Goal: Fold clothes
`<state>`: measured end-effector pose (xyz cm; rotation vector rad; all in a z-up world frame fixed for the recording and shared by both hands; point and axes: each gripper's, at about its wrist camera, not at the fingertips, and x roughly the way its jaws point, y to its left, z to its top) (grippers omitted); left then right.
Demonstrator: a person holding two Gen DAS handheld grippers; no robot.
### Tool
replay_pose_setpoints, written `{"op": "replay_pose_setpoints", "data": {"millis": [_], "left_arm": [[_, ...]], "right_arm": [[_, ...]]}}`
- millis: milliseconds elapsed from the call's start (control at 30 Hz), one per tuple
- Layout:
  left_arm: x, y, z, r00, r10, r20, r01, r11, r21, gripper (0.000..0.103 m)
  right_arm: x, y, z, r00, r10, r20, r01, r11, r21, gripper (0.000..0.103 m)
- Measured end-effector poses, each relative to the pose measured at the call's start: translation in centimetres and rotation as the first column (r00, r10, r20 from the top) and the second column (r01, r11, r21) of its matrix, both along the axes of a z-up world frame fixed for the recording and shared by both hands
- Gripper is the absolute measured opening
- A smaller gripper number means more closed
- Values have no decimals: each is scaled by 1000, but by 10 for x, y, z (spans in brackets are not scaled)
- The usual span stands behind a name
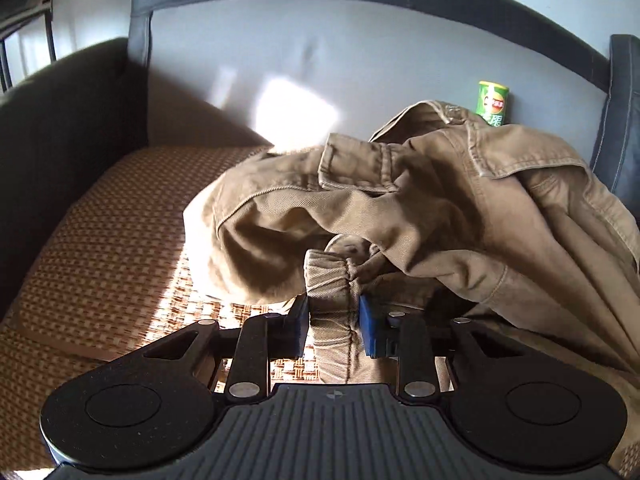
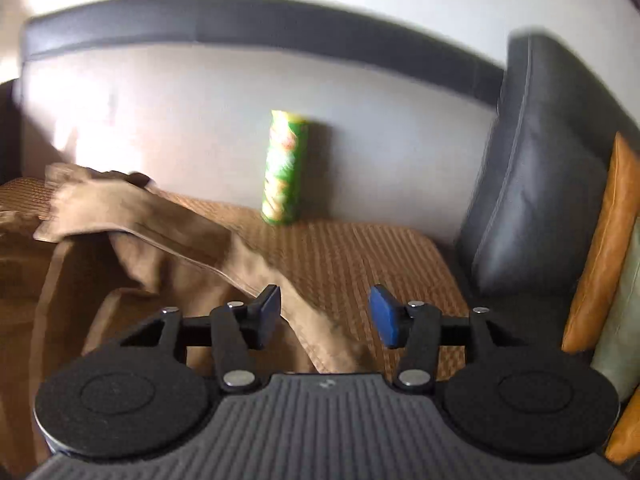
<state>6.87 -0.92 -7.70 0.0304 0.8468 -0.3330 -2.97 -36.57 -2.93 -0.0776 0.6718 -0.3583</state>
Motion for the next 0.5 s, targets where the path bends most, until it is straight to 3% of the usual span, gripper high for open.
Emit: {"op": "replay_pose_setpoints", "data": {"millis": [100,233,367,500], "left_arm": [[-16,2,7,1000,1,17,-1,1000,-1,24],[-37,6,12,999,9,34,-8,1000,-11,21],[-51,7,15,999,10,46,-10,1000,-15,20],[-42,10,12,999,15,45,-15,1000,-10,20]], "right_arm": [[-27,40,13,985,173,5,-173,983,60,66],[-49,101,5,913,402,-63,-396,914,91,70],[-26,148,-16,871,480,-103,-479,877,38,70],[25,180,-41,863,485,-142,-481,874,67,70]]}}
